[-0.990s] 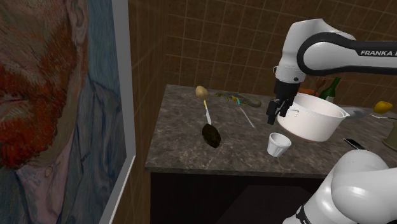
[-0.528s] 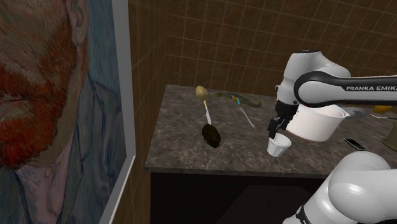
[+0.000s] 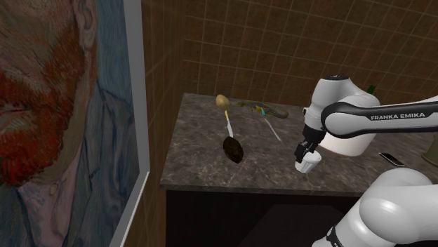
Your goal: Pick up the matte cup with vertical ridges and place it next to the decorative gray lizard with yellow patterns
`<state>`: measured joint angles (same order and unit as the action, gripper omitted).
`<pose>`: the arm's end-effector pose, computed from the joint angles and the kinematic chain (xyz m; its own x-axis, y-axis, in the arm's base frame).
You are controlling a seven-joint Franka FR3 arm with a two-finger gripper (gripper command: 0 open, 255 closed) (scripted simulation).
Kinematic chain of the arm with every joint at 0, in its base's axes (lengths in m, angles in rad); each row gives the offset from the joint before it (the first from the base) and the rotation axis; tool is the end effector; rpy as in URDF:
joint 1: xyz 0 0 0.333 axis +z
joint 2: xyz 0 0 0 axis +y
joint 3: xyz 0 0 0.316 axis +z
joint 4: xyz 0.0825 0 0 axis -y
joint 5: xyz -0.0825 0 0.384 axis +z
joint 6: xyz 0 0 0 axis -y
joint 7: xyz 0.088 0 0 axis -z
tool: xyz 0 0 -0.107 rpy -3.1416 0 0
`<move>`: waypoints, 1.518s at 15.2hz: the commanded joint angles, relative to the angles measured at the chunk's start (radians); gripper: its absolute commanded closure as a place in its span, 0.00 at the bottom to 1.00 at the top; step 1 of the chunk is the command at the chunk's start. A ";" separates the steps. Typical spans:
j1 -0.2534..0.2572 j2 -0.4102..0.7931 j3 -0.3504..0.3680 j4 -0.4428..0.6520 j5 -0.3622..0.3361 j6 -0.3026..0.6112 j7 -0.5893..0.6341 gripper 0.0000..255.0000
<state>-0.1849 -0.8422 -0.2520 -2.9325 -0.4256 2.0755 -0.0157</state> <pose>0.2552 -0.1254 0.3724 0.9912 -0.1284 -0.0324 -0.1206 -0.9764 0.1790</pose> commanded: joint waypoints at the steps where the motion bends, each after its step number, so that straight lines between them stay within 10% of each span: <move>1: -0.008 0.016 -0.009 -0.018 -0.014 0.036 0.003 0.00; 9: -0.010 0.022 -0.012 -0.023 -0.018 0.046 0.003 0.00; 10: -0.010 0.022 -0.012 -0.023 -0.018 0.046 0.003 1.00; 23: -0.001 -0.015 0.000 0.014 0.004 -0.026 -0.011 1.00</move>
<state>-0.1885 -0.8423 -0.2563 -2.9260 -0.4283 2.0718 -0.0231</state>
